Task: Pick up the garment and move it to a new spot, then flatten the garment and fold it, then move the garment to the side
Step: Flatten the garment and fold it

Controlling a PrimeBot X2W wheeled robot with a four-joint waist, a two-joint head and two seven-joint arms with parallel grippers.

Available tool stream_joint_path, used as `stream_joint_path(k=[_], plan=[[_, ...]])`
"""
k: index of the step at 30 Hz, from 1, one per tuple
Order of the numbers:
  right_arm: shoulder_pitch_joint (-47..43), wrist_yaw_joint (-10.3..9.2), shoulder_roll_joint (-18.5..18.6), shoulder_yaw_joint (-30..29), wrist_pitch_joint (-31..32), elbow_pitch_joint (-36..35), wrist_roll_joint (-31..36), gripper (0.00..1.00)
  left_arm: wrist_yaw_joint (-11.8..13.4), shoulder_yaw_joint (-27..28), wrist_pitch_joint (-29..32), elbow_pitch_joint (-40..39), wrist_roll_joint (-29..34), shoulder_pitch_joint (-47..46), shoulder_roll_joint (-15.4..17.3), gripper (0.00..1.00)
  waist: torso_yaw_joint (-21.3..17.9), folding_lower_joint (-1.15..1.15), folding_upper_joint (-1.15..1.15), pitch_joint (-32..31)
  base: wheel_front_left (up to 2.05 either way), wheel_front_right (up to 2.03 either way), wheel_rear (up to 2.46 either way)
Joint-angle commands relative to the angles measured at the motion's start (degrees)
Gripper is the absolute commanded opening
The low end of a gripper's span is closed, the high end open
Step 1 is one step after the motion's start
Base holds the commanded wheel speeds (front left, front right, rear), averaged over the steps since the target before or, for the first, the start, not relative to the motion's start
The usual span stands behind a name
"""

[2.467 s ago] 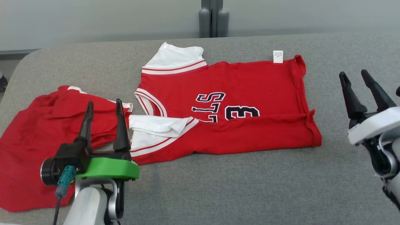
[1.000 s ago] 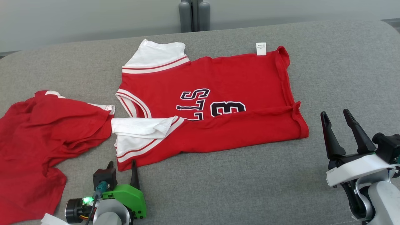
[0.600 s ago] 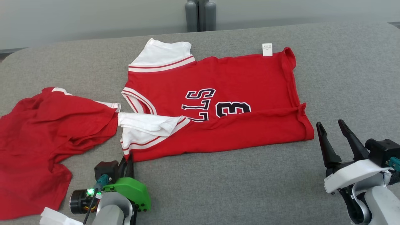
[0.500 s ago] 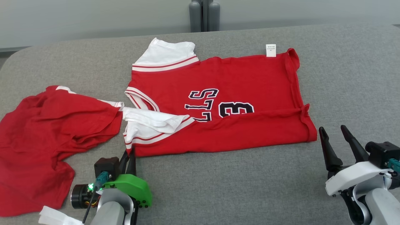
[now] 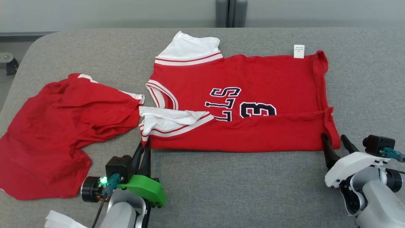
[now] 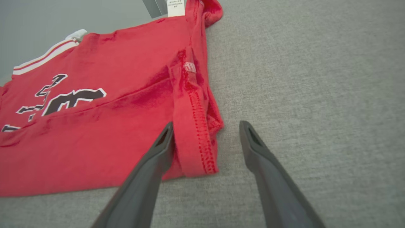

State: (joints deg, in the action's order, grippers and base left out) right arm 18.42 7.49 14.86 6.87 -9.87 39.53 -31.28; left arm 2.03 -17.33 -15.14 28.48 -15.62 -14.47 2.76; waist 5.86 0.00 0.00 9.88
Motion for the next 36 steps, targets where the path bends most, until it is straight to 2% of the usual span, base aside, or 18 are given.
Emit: stream_joint_path(k=[1, 6, 12, 13, 14, 19, 27, 36], plan=[[1.4, 0.0, 0.0, 0.0, 0.2, 1.9, 0.8, 1.0, 0.2, -0.3, 0.0, -0.3, -0.2, 0.7, 0.2, 0.0, 0.6, 0.0, 0.0, 0.4, 0.0, 0.0, 0.0], [4.6, -0.03, 0.3, -0.5, -0.8, 8.8, 3.9, 1.0, -0.4, -1.3, 0.0, -0.9, -0.4, 0.7, 0.2, 0.0, 0.9, 0.0, 0.0, 0.9, 0.0, 0.0, 0.0], [7.3, -0.01, -0.6, 1.4, -1.8, 12.0, 4.9, 1.0, -0.4, -1.9, 0.0, -0.5, -0.4, 1.1, 0.2, 0.0, 0.6, 0.0, 0.0, 1.0, 0.0, 0.0, 0.0], [7.5, -0.01, -0.5, 2.0, -2.0, 12.2, 5.2, 0.53, -0.4, -1.9, 0.0, -0.2, -0.3, 1.1, 0.2, 0.0, 0.5, 0.0, 0.0, 0.9, 0.0, 0.0, 0.0], [7.6, 0.0, -0.1, 3.1, -2.1, 12.4, 5.7, 0.0, -0.4, -2.1, 0.0, 0.2, 0.1, 1.0, 0.2, 0.0, 0.4, 0.0, 0.0, 0.9, 0.0, 0.0, 0.0], [8.3, -0.06, 2.3, 6.4, -3.3, 12.8, 6.8, 0.0, -0.5, -2.2, 0.0, 1.9, 0.5, 0.7, 0.2, 0.0, -0.2, 0.0, 0.0, 0.3, 0.0, 0.0, 0.0], [7.4, -0.06, 5.6, 6.3, -5.0, 13.3, 8.7, 0.0, 0.1, -2.3, 0.0, 4.2, -0.9, 1.6, 0.3, 0.0, -1.2, 0.0, 0.0, -1.9, 0.0, 0.0, 0.0], [1.6, -0.05, 4.1, 6.1, -3.3, 9.4, 3.7, 0.0, -0.4, -2.9, 0.0, 5.0, 0.0, 5.6, 0.9, 0.0, -2.2, 0.0, 0.0, -5.8, 0.0, 0.0, 0.0]])
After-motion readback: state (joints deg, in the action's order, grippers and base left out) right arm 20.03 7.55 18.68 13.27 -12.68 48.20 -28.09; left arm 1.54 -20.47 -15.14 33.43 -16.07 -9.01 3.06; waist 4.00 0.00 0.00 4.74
